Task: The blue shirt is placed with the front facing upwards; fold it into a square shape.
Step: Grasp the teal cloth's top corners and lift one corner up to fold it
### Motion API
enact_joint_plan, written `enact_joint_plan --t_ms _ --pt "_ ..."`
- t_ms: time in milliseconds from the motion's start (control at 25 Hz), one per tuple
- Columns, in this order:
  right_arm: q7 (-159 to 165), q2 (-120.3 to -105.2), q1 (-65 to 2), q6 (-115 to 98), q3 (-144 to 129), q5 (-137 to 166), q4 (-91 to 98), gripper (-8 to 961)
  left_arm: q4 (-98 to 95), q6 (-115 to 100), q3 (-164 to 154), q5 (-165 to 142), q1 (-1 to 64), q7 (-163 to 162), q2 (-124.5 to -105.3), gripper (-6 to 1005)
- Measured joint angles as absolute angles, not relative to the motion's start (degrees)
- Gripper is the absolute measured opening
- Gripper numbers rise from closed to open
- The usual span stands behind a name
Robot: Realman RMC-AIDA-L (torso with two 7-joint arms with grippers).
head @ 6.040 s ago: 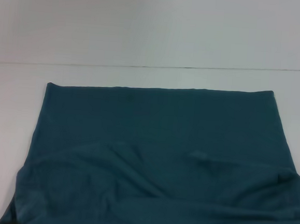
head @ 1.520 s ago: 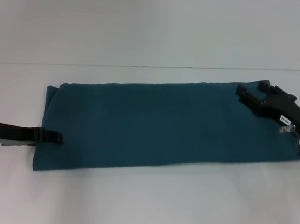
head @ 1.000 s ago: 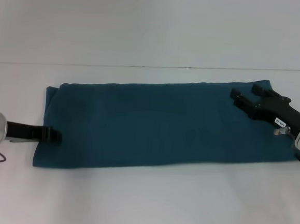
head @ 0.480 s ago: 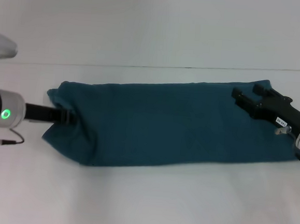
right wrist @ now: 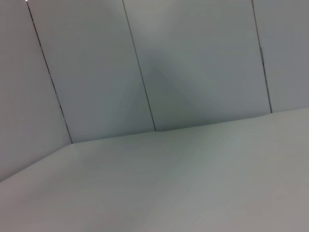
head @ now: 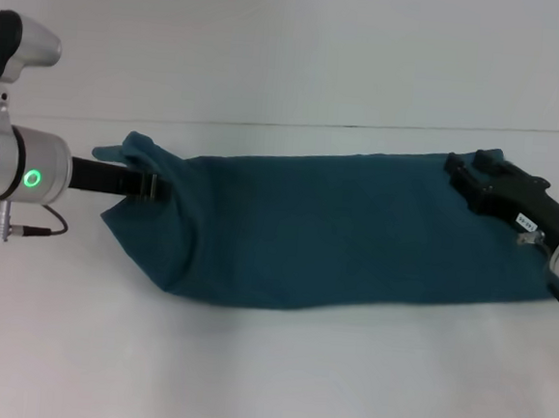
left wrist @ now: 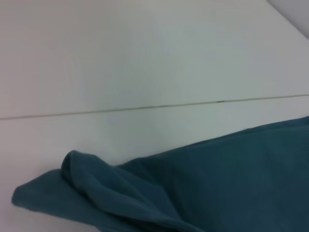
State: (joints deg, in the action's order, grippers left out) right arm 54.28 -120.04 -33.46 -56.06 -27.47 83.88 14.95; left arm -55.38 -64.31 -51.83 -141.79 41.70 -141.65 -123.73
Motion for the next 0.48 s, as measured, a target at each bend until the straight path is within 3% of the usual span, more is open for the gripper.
enact_joint_plan --t_ms 480 --pt "29.8 -120.73 -41.4 -52.6 -26.4 76.0 -0.3 144 -66.0 -69.8 -55.2 -141.8 41.6 -145.6 -123.95 43"
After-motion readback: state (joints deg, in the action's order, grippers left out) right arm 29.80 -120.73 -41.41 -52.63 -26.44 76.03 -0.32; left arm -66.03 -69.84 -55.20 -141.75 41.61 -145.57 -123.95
